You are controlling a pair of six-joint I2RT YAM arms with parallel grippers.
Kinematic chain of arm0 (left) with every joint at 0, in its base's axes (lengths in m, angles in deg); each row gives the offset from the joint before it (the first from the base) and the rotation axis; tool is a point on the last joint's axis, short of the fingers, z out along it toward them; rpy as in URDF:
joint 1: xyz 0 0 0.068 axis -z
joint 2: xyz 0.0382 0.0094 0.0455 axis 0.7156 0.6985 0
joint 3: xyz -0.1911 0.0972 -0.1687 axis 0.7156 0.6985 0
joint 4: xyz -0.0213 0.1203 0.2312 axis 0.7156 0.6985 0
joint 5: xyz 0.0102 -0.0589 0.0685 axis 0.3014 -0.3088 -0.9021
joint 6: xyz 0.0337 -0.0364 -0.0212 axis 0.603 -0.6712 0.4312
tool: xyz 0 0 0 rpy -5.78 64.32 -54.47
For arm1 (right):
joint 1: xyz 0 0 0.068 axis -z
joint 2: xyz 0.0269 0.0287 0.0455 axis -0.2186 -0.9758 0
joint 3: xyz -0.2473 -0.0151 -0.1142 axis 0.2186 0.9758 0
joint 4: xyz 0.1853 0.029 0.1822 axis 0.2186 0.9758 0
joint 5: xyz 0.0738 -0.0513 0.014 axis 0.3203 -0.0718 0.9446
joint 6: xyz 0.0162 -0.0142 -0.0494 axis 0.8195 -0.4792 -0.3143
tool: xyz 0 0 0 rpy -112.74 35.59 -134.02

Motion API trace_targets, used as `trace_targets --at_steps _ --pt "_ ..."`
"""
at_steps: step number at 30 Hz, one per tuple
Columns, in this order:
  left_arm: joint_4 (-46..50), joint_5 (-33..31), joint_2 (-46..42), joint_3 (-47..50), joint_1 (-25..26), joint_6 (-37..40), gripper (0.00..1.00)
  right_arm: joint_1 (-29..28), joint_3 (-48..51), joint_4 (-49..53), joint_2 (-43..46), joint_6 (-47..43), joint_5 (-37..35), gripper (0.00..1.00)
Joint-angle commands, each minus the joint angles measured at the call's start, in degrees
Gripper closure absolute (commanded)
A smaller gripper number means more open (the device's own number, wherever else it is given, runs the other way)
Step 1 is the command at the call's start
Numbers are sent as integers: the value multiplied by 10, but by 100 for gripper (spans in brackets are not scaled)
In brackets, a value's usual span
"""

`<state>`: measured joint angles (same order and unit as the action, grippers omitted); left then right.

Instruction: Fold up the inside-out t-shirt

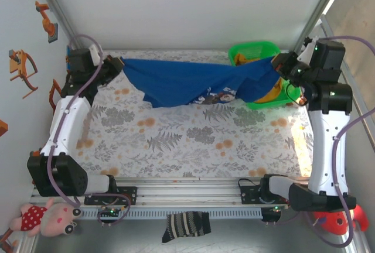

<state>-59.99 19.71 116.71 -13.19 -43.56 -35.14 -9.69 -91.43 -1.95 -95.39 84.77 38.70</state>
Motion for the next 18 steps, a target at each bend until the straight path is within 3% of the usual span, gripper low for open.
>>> trace_targets --at_steps 1,4,9,14,18 --pt "-25 50 -14 -93 -21 -16 100 7 -61 -19 -20 13 41 100" --pt "-11 91 -2 -105 -21 -37 100 7 -48 -30 -18 24 57 100" --pt "-44 140 -13 -1 4 -86 100 6 82 -68 39 42 66 100" --pt "-18 115 -18 74 73 -68 100 6 201 -88 91 50 64 100" --pt "-29 110 69 76 101 -65 100 6 263 -101 100 47 49 100"
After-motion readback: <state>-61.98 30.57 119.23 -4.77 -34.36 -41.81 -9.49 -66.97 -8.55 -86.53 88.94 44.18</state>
